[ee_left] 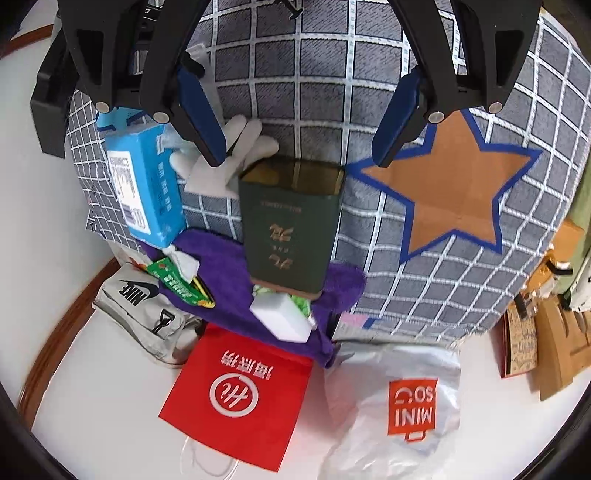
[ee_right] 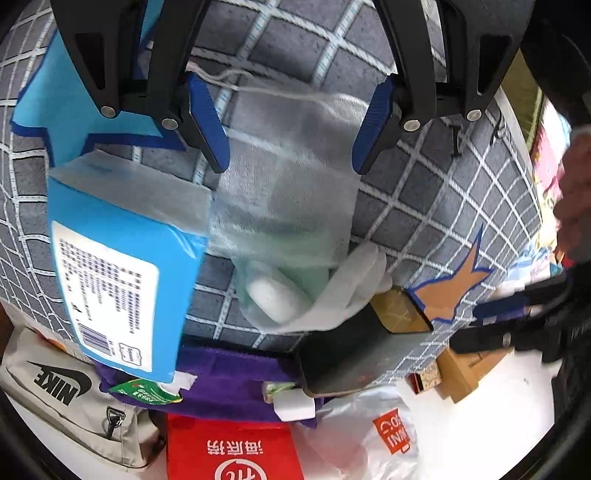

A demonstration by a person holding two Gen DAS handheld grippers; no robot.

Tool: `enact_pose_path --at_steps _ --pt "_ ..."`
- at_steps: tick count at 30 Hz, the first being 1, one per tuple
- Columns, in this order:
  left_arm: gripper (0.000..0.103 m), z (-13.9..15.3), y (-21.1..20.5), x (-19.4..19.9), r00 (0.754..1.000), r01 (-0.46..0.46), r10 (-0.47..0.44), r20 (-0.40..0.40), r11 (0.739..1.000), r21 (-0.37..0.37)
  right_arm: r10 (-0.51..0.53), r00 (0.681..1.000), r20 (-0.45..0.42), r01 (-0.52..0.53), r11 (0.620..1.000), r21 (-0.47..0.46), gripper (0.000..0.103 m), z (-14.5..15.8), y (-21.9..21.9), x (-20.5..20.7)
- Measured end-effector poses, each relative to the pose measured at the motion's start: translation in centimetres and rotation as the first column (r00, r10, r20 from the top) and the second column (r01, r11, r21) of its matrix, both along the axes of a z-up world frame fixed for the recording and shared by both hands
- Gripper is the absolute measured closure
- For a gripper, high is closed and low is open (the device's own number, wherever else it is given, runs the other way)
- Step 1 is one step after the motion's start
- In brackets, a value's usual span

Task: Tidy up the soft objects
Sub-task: 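Move both tools back toward the white glove and white mesh bag, then grasp the white mesh bag with the right tool while the left tool approaches the glove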

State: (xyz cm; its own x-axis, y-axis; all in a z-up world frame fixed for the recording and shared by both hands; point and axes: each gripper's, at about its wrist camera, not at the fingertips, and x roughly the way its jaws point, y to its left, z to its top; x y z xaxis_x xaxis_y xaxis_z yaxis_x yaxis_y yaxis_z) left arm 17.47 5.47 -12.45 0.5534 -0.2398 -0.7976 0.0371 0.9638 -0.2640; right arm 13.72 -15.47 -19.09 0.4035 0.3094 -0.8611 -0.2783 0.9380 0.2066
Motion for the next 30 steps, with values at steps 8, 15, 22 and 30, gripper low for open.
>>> enact_pose_path --at_steps 8,15,22,30 --pt "0.023 -1.5 -0.1 0.0 0.999 -0.012 0.012 -0.037 1.0 -0.001 -0.085 0.995 0.053 0.084 0.996 0.018 0.021 -0.5 1.1 0.4" --pt "0.023 -2.4 -2.2 -0.1 0.997 0.064 -0.066 -0.039 0.997 -0.03 -0.079 0.988 0.131 0.091 0.992 -0.088 0.089 -0.4 0.3 -0.8" --pt "0.024 -3.9 -5.7 0.2 0.986 0.158 -0.159 -0.041 0.987 -0.021 -0.005 0.994 0.112 0.007 1.0 -0.022 0.098 0.0 -1.7 -2.9" --pt "0.042 -5.3 -8.2 1.4 0.983 0.183 -0.18 -0.042 0.98 0.076 -0.01 0.996 0.088 0.01 1.0 -0.002 0.098 0.4 -5.5 -4.5"
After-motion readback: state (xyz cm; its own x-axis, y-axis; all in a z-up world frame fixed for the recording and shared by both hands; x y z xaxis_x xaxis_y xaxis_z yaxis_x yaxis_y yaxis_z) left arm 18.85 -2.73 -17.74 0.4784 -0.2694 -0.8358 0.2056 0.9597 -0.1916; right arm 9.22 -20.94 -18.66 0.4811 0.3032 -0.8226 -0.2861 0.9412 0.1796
